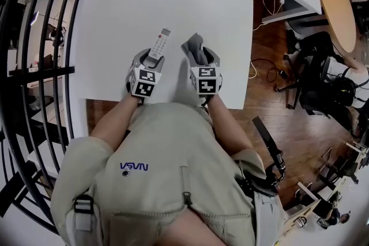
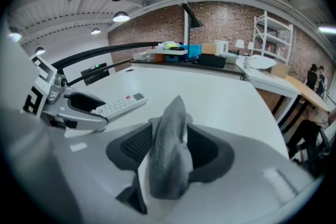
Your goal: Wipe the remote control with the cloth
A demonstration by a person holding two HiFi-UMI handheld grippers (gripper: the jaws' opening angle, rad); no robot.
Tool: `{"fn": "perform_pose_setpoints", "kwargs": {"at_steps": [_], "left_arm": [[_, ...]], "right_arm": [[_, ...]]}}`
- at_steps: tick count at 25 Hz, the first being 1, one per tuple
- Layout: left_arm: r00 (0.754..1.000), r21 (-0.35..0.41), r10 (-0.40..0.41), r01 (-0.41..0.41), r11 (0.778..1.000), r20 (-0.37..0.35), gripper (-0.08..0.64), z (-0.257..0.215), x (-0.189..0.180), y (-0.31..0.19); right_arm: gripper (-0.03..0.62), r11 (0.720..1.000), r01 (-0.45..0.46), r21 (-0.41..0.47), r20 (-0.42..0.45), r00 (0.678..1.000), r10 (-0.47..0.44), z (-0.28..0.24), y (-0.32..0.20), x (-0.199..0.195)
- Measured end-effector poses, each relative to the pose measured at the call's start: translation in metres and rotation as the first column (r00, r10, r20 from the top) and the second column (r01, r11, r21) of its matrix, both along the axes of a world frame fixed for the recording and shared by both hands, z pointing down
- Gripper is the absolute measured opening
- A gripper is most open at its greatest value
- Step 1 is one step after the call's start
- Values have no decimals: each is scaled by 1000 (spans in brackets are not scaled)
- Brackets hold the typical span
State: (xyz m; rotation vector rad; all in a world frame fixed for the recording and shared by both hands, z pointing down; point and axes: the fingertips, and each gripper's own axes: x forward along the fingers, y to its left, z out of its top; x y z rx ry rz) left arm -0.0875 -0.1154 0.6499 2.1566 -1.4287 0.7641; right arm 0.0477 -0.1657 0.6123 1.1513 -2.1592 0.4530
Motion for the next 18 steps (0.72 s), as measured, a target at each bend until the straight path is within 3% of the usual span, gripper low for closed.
{"fn": "perform_pose_setpoints", "kwargs": {"at_steps": [6, 15, 17, 18], "left_arm": [[1000, 32, 11, -11, 999, -13, 238, -25, 0, 4], [999, 149, 26, -18, 989, -48, 238, -90, 5, -3], [998, 176, 26, -15, 984, -57, 238, -105, 5, -3], [998, 189, 27, -15, 982, -59, 238, -112, 5, -4]], "right_arm": [[210, 1000, 15, -10, -9, 1000, -15, 4, 0, -4], [208, 999, 28, -27, -47, 998, -30, 12, 1, -8], [143, 1000, 20, -23, -78, 997, -22, 12, 2, -5], [78, 1000, 19, -21, -98, 995, -21, 12, 1, -3]]}}
